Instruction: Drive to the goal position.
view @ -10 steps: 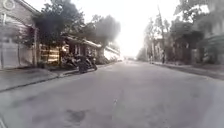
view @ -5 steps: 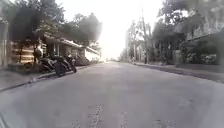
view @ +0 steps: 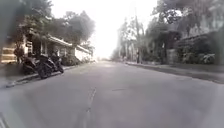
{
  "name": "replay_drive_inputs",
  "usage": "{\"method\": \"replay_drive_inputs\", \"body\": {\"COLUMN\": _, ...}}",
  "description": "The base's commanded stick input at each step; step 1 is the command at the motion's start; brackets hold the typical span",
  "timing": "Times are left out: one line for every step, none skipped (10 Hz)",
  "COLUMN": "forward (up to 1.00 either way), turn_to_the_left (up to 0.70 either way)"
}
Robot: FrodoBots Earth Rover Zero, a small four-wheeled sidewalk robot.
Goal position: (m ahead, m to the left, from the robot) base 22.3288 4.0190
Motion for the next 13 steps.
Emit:
{"method": "replay_drive_inputs", "body": {"forward": 1.00, "turn_to_the_left": 0.00}}
{"method": "replay_drive_inputs", "body": {"forward": 1.00, "turn_to_the_left": 0.00}}
{"method": "replay_drive_inputs", "body": {"forward": 1.00, "turn_to_the_left": 0.00}}
{"method": "replay_drive_inputs", "body": {"forward": 1.00, "turn_to_the_left": 0.00}}
{"method": "replay_drive_inputs", "body": {"forward": 1.00, "turn_to_the_left": 0.00}}
{"method": "replay_drive_inputs", "body": {"forward": 1.00, "turn_to_the_left": 0.00}}
{"method": "replay_drive_inputs", "body": {"forward": 1.00, "turn_to_the_left": 0.00}}
{"method": "replay_drive_inputs", "body": {"forward": 1.00, "turn_to_the_left": 0.00}}
{"method": "replay_drive_inputs", "body": {"forward": 1.00, "turn_to_the_left": 0.00}}
{"method": "replay_drive_inputs", "body": {"forward": 1.00, "turn_to_the_left": 0.00}}
{"method": "replay_drive_inputs", "body": {"forward": 1.00, "turn_to_the_left": 0.00}}
{"method": "replay_drive_inputs", "body": {"forward": 1.00, "turn_to_the_left": 0.00}}
{"method": "replay_drive_inputs", "body": {"forward": 1.00, "turn_to_the_left": 0.00}}
